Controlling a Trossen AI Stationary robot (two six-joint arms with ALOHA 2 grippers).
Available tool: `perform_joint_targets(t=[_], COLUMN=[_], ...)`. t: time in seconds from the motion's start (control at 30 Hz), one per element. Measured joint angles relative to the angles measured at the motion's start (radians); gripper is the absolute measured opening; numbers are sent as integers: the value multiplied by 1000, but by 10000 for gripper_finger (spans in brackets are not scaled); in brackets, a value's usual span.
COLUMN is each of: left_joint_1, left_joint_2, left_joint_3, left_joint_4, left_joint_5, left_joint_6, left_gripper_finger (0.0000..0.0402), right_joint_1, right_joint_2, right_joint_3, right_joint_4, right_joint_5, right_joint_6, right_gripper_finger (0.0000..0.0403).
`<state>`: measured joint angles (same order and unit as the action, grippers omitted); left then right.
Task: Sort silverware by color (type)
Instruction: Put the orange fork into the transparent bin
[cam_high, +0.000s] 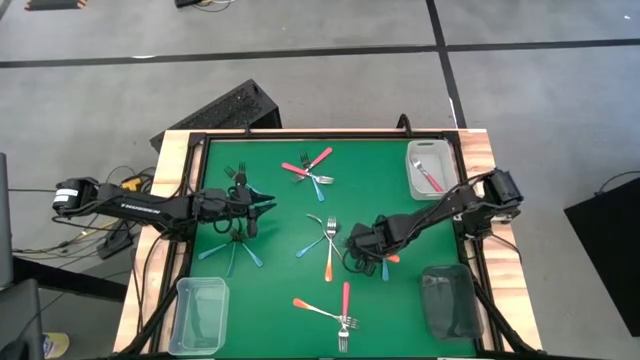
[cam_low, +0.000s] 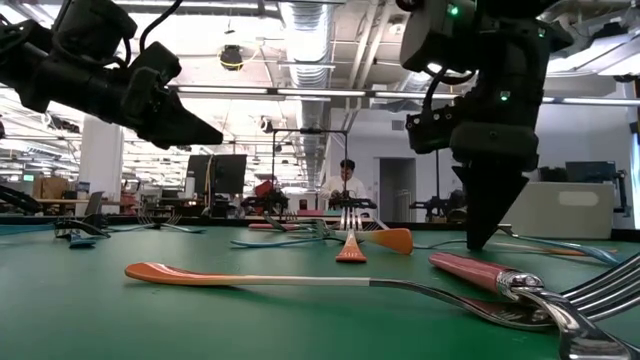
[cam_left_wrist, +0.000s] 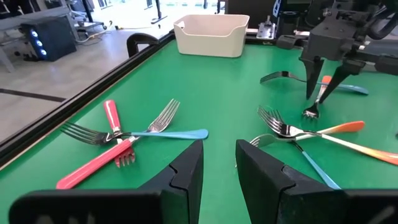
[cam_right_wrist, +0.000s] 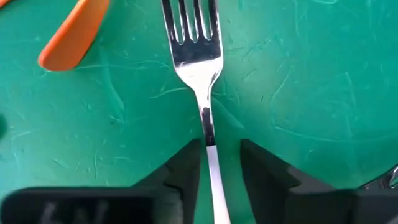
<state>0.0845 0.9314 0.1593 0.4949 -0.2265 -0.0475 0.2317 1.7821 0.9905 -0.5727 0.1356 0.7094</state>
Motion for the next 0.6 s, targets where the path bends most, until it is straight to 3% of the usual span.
perform_joint_targets(t=[0.17, 0.23, 0.4, 0.6], left_joint_1=[0, 0, 0, 0], left_joint_2=[0, 0, 0, 0], left_joint_3=[0, 0, 0, 0], left_joint_4=[-16, -29, -38, -1], left_joint_5=[-3, -3, -3, 14], left_joint_6=[0, 7, 34, 3], left_gripper_finger=[84, 84, 84, 84], right_joint_1=[-5, -5, -13, -30], right_joint_2=[-21, -42, -123, -220], right_joint_3=[-2, -5, -6, -6], right_joint_4=[2, 3, 6, 98], right_joint_5=[1, 16, 102, 318], right_joint_6=[3, 21, 50, 41], right_gripper_finger=[32, 15, 29, 20])
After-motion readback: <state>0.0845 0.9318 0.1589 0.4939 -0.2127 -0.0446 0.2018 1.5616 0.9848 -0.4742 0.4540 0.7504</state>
